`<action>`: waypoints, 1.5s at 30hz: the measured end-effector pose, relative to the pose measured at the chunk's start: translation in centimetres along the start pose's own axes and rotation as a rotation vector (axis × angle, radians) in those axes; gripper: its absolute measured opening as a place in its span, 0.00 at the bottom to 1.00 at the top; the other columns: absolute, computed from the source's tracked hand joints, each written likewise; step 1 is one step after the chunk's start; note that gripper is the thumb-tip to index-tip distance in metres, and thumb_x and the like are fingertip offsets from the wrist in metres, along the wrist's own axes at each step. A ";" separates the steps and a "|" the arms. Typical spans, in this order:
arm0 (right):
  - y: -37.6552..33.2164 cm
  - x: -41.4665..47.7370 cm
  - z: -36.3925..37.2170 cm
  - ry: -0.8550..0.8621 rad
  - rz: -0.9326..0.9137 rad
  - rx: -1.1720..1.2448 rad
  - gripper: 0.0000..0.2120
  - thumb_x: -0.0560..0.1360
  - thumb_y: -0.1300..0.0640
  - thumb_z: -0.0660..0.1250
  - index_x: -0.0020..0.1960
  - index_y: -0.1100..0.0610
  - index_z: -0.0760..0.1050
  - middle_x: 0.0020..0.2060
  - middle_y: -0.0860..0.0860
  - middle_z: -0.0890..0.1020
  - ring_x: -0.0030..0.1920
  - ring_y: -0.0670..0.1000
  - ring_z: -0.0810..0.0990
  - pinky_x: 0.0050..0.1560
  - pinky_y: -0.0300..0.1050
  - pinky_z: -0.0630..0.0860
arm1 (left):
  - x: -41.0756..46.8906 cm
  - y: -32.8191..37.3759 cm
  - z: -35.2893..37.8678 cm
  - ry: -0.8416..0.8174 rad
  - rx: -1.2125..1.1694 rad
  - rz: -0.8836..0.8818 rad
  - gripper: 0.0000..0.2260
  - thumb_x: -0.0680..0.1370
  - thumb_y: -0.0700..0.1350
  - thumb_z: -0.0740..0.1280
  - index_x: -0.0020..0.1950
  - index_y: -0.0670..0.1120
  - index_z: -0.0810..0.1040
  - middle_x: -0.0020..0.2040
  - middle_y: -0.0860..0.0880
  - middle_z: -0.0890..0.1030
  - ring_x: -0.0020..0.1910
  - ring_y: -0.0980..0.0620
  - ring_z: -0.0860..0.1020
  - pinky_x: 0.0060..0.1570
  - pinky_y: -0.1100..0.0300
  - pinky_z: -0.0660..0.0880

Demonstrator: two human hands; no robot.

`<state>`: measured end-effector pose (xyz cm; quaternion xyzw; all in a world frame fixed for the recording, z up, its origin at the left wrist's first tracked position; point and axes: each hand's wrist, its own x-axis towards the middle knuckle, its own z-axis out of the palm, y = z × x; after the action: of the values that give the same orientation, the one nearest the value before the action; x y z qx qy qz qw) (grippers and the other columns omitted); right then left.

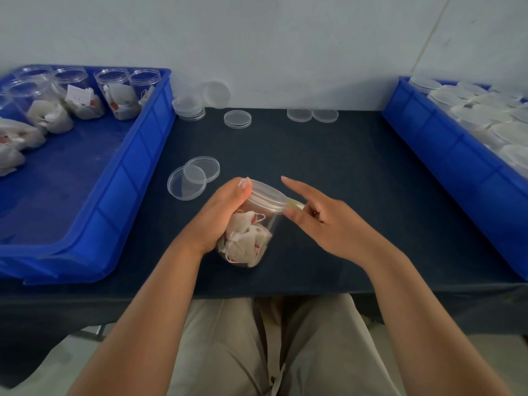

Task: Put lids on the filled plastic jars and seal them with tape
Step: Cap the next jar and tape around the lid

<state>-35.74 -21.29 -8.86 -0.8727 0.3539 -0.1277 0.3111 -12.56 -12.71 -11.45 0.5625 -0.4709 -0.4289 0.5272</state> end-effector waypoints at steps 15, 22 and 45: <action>-3.1 -2.4 2.4 0.227 0.025 -0.142 0.23 0.85 0.36 0.53 0.78 0.37 0.67 0.48 0.40 0.84 0.47 0.41 0.82 0.41 0.35 0.77 | -2.9 1.8 4.1 0.322 0.571 -0.001 0.43 0.69 0.82 0.57 0.77 0.60 0.66 0.64 0.62 0.78 0.62 0.62 0.78 0.59 0.55 0.77; -1.7 -2.1 2.4 0.108 0.039 0.038 0.32 0.80 0.28 0.55 0.81 0.32 0.49 0.37 0.45 0.79 0.39 0.45 0.81 0.33 0.41 0.75 | -1.2 1.5 2.7 0.375 0.513 -0.033 0.33 0.69 0.79 0.62 0.68 0.63 0.74 0.53 0.64 0.83 0.53 0.64 0.82 0.56 0.53 0.80; -2.6 -1.1 1.9 0.161 0.090 -0.072 0.34 0.77 0.25 0.50 0.79 0.37 0.65 0.40 0.36 0.78 0.39 0.38 0.78 0.36 0.34 0.70 | -0.9 2.0 0.5 0.262 0.330 0.134 0.17 0.78 0.69 0.58 0.59 0.66 0.80 0.53 0.72 0.81 0.54 0.68 0.80 0.47 0.77 0.72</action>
<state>-34.28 -18.23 -8.74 -0.8534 0.4210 -0.1704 0.2556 -13.40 -11.97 -9.51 0.6594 -0.4986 -0.2333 0.5120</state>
